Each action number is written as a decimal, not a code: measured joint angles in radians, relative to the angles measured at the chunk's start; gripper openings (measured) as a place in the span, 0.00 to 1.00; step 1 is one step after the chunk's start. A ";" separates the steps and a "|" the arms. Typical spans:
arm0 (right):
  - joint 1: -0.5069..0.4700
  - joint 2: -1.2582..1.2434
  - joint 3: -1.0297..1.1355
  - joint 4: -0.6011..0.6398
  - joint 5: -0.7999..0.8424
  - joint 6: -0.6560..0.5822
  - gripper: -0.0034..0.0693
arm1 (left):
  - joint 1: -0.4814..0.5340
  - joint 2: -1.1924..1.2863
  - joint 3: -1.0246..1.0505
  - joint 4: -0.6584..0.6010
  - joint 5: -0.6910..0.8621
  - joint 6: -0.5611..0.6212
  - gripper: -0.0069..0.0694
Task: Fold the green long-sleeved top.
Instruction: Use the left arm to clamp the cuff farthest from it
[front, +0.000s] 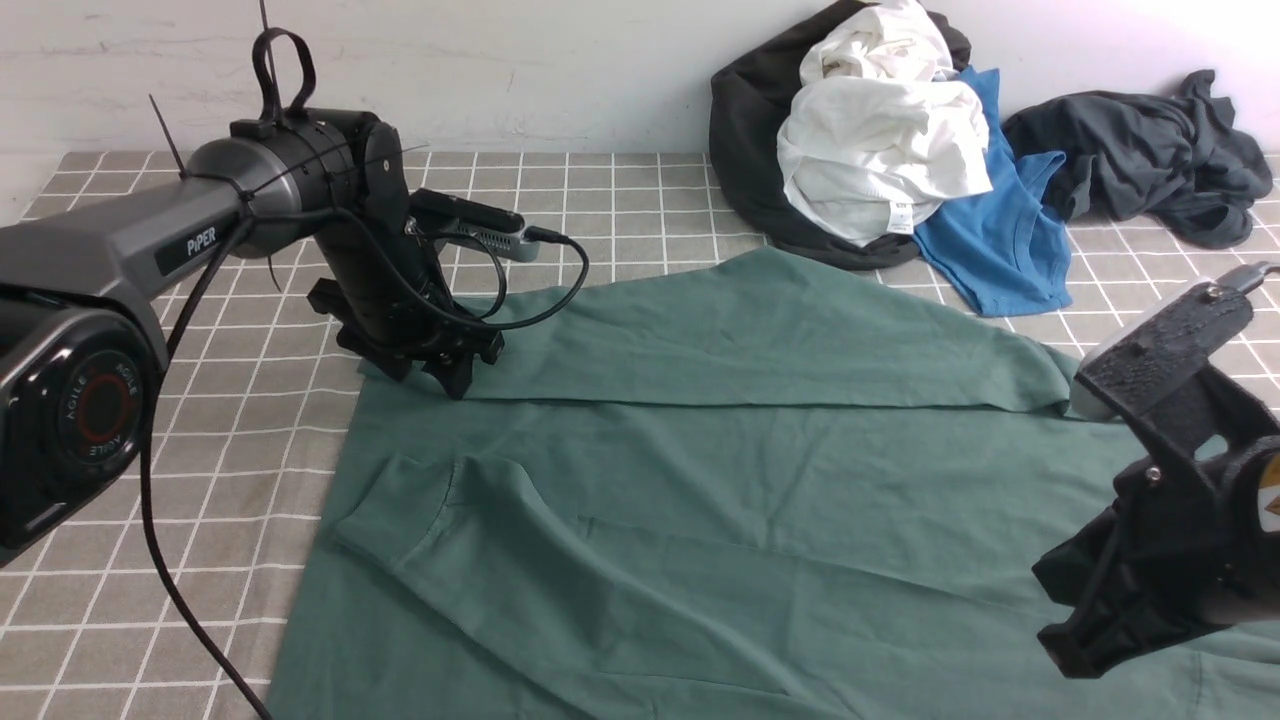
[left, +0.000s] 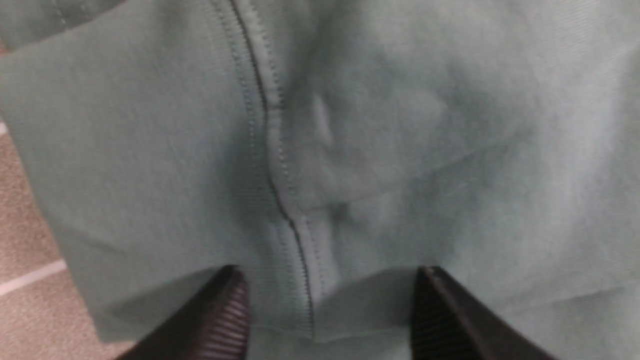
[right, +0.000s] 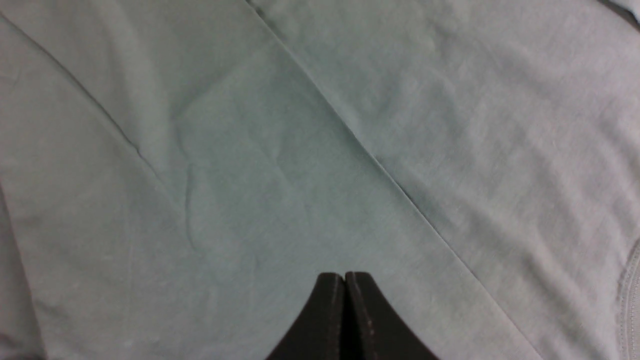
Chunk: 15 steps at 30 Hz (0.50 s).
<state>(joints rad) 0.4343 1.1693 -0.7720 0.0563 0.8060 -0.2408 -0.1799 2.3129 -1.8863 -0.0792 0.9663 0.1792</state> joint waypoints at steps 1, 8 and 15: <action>0.000 0.000 0.000 0.000 -0.003 0.000 0.03 | 0.000 0.001 0.000 0.004 0.000 -0.004 0.49; 0.000 0.000 0.000 0.000 -0.015 0.000 0.03 | 0.000 0.004 -0.007 0.005 0.003 -0.005 0.13; 0.000 0.000 0.000 0.000 -0.015 0.000 0.03 | 0.000 0.001 -0.032 0.005 0.027 -0.005 0.11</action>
<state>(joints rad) 0.4343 1.1696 -0.7720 0.0563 0.7908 -0.2408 -0.1799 2.3137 -1.9179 -0.0743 0.9937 0.1742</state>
